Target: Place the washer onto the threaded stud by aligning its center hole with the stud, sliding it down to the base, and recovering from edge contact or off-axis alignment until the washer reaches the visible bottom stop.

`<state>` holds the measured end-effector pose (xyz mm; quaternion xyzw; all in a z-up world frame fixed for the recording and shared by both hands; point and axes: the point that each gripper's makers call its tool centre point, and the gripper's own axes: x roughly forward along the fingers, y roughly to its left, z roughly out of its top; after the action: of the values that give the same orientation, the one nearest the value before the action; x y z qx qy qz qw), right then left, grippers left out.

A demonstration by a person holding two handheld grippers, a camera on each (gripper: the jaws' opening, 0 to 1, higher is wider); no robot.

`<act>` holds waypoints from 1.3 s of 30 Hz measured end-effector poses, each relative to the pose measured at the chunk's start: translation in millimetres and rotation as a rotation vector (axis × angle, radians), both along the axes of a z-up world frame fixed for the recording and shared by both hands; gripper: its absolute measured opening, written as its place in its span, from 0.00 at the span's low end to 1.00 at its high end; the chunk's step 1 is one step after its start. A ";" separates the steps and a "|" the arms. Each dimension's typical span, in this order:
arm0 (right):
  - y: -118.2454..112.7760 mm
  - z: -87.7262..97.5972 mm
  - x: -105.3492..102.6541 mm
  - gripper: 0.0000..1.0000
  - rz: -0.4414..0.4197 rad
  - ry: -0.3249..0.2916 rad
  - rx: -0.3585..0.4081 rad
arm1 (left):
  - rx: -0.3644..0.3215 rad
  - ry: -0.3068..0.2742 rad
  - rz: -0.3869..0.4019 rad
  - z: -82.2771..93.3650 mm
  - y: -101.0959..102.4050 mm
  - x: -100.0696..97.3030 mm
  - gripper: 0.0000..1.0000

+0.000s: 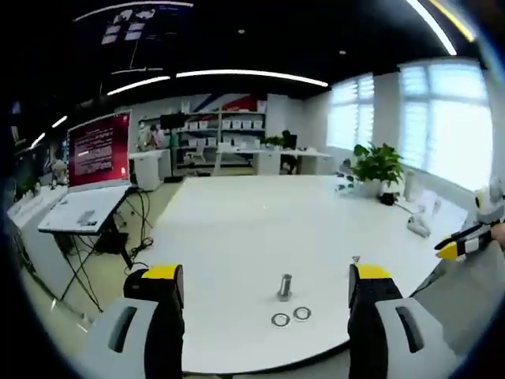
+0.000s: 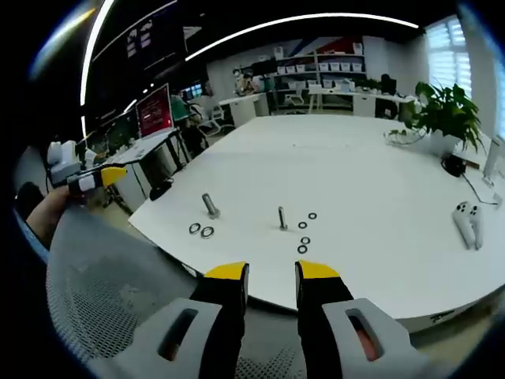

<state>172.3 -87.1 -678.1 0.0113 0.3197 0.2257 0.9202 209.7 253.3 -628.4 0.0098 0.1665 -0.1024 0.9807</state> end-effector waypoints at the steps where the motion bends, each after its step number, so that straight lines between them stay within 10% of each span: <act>1: 0.5 -0.1 -0.3 0.26 0.001 0.001 0.004 | 0.051 0.011 0.039 -11.8 12.8 -3.7 0.79; 3: 1.3 -0.9 -1.3 0.26 0.003 0.006 0.008 | 0.016 0.126 0.059 -27.4 18.2 -15.1 0.67; 5: 1.6 -1.5 -1.3 0.26 0.003 0.010 0.005 | -0.054 0.069 0.023 -17.7 8.1 -10.0 0.67; 8: 2.4 -2.1 -1.1 0.26 0.006 0.016 0.003 | 0.034 0.072 0.033 -18.4 11.1 -10.3 0.73; 39: 5.2 -5.3 -5.8 0.26 0.011 0.051 0.038 | 0.049 0.085 0.037 -19.6 9.9 -15.7 0.63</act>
<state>166.5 -81.9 -683.4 0.0327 0.3387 0.2364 0.9101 193.9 263.2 -647.9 0.0265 0.2107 -0.0805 0.9739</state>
